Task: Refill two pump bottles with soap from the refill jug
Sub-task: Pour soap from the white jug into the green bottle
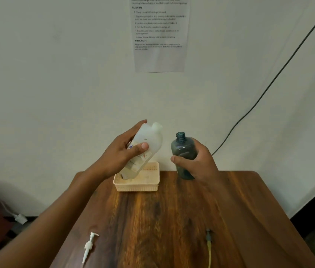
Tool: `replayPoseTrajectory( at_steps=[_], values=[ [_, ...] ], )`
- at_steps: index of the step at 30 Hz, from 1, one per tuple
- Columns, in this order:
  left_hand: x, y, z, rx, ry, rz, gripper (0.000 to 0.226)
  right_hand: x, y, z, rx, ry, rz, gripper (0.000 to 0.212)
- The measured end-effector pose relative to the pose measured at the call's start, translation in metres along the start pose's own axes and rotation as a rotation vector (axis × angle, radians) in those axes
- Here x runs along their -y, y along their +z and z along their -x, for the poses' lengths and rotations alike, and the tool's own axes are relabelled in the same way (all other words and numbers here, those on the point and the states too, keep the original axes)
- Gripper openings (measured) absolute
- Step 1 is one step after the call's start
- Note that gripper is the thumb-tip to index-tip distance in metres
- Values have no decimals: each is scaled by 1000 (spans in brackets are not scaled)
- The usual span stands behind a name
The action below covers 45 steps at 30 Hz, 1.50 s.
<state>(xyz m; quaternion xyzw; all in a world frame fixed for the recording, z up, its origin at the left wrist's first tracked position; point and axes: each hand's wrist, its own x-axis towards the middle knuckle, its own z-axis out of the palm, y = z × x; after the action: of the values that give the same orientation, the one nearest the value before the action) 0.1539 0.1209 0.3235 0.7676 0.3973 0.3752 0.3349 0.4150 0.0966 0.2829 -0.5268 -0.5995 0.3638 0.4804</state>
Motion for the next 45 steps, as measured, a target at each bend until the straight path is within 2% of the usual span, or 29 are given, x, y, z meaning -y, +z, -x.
replayPoseTrajectory(
  at_steps=[11, 18, 23, 29, 32, 45],
  values=[
    [-34, -24, -16, 142, 74, -160, 84, 23, -3, 3, 8, -61, 83, 63],
    [-38, -24, -23, 187, 85, -230, 82, 26, -1, 4, -4, -77, 87, 64],
    [-42, -24, -25, 206, 100, -263, 90, 27, -3, 7, -13, -77, 81, 65],
    [-48, -26, -32, 227, 108, -339, 84, 27, -3, 10, -31, -78, 81, 64],
    [-55, -31, -36, 271, 119, -371, 89, 27, -2, 12, -39, -79, 67, 65],
    [-83, -52, -61, 409, 151, -564, 82, 32, -3, 17, -43, -57, 33, 63]
  ],
)
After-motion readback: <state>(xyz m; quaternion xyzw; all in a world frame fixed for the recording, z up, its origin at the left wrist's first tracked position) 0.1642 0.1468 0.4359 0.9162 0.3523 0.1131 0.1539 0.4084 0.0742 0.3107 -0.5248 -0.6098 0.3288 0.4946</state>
